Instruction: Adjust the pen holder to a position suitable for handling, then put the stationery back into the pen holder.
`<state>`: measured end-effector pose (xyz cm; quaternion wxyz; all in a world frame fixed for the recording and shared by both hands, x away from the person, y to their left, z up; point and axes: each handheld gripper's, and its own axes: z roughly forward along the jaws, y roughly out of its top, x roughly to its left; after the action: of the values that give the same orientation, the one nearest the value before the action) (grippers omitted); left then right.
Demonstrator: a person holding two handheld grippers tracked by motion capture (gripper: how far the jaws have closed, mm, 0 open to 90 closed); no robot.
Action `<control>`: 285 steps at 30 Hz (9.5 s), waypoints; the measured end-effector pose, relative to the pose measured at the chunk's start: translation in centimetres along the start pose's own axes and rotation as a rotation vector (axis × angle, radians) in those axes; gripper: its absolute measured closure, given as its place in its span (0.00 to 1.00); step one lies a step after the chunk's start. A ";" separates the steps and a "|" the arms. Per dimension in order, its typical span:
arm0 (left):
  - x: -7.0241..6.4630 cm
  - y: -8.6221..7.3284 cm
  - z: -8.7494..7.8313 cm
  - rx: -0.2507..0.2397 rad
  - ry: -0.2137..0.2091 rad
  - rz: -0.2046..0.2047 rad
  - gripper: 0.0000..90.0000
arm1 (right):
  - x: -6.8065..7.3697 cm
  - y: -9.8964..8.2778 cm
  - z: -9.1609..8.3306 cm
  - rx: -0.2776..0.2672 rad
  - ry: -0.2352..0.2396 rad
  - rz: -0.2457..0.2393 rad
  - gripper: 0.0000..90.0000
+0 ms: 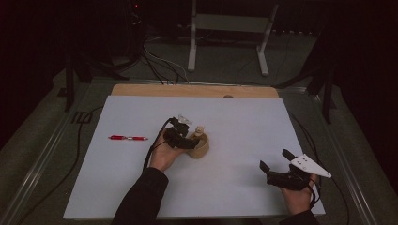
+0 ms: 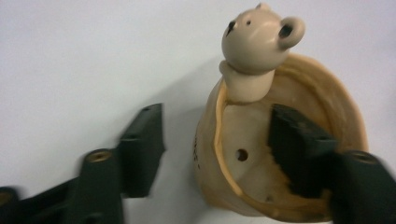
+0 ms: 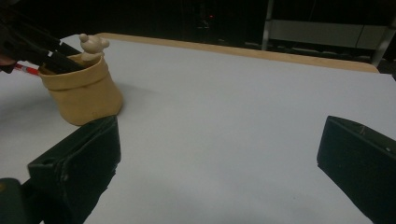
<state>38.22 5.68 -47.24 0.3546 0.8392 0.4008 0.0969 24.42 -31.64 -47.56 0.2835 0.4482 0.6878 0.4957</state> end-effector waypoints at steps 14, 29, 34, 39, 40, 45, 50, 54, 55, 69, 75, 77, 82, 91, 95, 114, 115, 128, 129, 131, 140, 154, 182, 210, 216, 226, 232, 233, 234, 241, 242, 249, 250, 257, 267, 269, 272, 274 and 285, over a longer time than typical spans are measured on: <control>0.7 0.1 -2.2 -0.147 -0.038 -0.027 0.00 | 0.0 0.0 0.0 0.001 0.000 0.000 0.00; 1.8 -0.2 -4.8 -0.227 0.071 0.020 0.00 | 0.0 0.0 0.0 -0.003 0.003 -0.003 0.00; 2.4 -0.4 -5.8 -0.241 0.102 0.024 0.00 | 0.0 0.0 0.0 -0.005 0.004 -0.002 0.00; 3.3 -0.7 -7.1 -0.257 0.127 0.017 0.00 | 0.0 0.0 0.0 -0.004 0.004 -0.001 0.00; 3.6 -0.7 -7.3 -0.258 0.134 0.015 0.00 | 0.0 0.0 0.0 -0.004 0.004 -0.001 0.00; 4.7 -1.0 -8.5 -0.266 0.169 0.005 0.00 | 0.0 0.0 0.0 -0.004 0.003 -0.001 0.00; 5.7 -1.3 -9.3 -0.269 0.197 -0.004 0.00 | 0.0 0.0 0.0 -0.004 0.002 -0.001 0.00; 6.5 -1.6 -9.7 -0.270 0.212 -0.010 0.00 | 0.0 0.0 0.0 -0.004 0.003 -0.001 0.00; 6.7 -1.7 -9.7 -0.269 0.217 -0.011 0.00 | 0.0 0.0 0.0 -0.004 0.003 -0.001 0.00; 9.7 -3.4 -10.6 -0.236 0.272 -0.054 0.00 | 0.0 -0.1 0.0 -0.002 0.003 0.000 0.00; 10.8 -4.4 -11.0 -0.221 0.291 -0.079 0.00 | 0.0 -0.1 0.0 0.000 0.002 0.001 0.00; 11.2 -4.6 -11.1 -0.209 0.300 -0.084 0.00 | 0.0 -0.1 0.0 0.001 0.002 0.001 0.00; 12.4 -5.3 -11.5 -0.190 0.322 -0.110 0.00 | -0.1 -0.1 0.0 0.001 -0.001 0.003 0.00; 14.2 -6.2 -12.0 -0.182 0.341 -0.161 0.00 | -0.1 -0.1 0.0 0.003 -0.001 0.003 0.00; 14.9 -6.5 -12.0 -0.161 0.352 -0.185 0.04 | -0.1 -0.1 0.0 0.003 -0.002 0.003 0.00; 17.4 -7.3 -12.3 -0.127 0.387 -0.247 0.10 | -0.2 -0.2 0.0 0.006 -0.004 0.005 0.00; 17.5 -7.4 -12.2 -0.125 0.386 -0.251 0.11 | -0.3 -0.2 0.0 0.006 -0.006 0.004 0.00; 18.3 -7.8 -11.4 -0.094 0.397 -0.281 0.15 | -0.3 -0.3 -0.1 0.011 -0.007 0.005 0.00; 18.3 -7.9 -11.3 -0.086 0.408 -0.281 0.16 | -0.3 -0.3 -0.1 0.011 -0.008 0.003 0.00; 18.3 -7.9 -10.9 -0.067 0.446 -0.285 0.23 | -0.3 -0.3 -0.1 0.011 -0.007 0.006 0.00; 18.8 -8.7 -10.0 0.014 0.468 -0.297 0.87 | -0.3 -0.3 -0.1 0.010 -0.007 0.003 0.00; 19.0 -10.0 -8.5 0.127 0.443 -0.292 1.00 | -0.4 -0.4 -0.3 0.014 -0.014 0.004 0.00; 17.8 -10.8 -8.8 0.202 0.390 -0.293 1.00 | -0.4 -0.5 -0.4 0.017 -0.019 0.006 0.00; 16.0 -11.9 -9.4 0.186 0.379 -0.279 1.00 | -0.3 -0.4 -0.4 0.017 -0.017 0.007 0.00; 16.0 -11.7 -9.7 0.147 0.385 -0.260 1.00 | -0.3 -0.4 -0.4 0.016 -0.018 0.005 0.00; 14.8 -11.3 -12.8 -0.122 0.341 -0.205 0.87 | -0.4 -0.4 -0.4 0.014 -0.018 0.004 0.00; 12.2 -11.3 -15.5 -0.333 0.339 -0.139 0.61 | -0.3 -0.4 -0.4 0.014 -0.015 0.004 0.00; 11.7 -11.3 -15.8 -0.364 0.340 -0.130 0.53 | -0.3 -0.4 -0.4 0.014 -0.015 0.002 0.00; 11.1 -11.5 -16.1 -0.399 0.356 -0.127 0.46 | -0.3 -0.4 -0.4 0.014 -0.015 0.002 0.00; 8.2 -12.7 -17.5 -0.507 0.356 -0.104 0.03 | -0.4 -0.3 -0.3 0.005 -0.015 -0.001 0.00; 8.0 -12.7 -17.6 -0.504 0.366 -0.100 0.00 | -0.4 -0.2 -0.3 0.002 -0.014 -0.005 0.00; 7.4 -13.2 -18.8 -0.525 0.367 -0.114 0.00 | -0.5 0.0 -0.3 -0.012 -0.014 -0.007 0.00; 7.4 -13.2 -18.9 -0.527 0.368 -0.113 0.00 | -0.5 0.0 -0.3 -0.016 -0.013 -0.006 0.00; 7.3 -12.1 -19.2 -0.452 0.356 -0.087 0.00 | -0.6 0.2 -0.2 -0.028 -0.013 -0.009 0.00; 8.4 -9.5 -18.6 -0.371 0.310 -0.023 0.00 | -0.5 0.2 -0.1 -0.029 -0.014 -0.017 0.00; 8.8 -9.1 -18.2 -0.349 0.306 -0.019 0.00 | -0.4 0.2 -0.1 -0.027 -0.011 -0.020 0.00; 9.6 -8.2 -17.5 -0.300 0.305 -0.013 0.00 | -0.3 0.2 0.0 -0.027 -0.010 -0.027 0.00; 10.2 -7.8 -17.1 -0.281 0.296 -0.018 0.00 | -0.3 0.2 0.0 -0.024 -0.010 -0.027 0.00; 12.7 -5.9 -14.8 -0.156 0.270 -0.034 0.01 | -0.2 0.1 0.0 -0.018 -0.008 -0.028 0.00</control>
<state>36.47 25.30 -41.90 0.3632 0.7816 0.4501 0.2336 24.56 -31.76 -47.51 0.2973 0.4378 0.6884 0.4960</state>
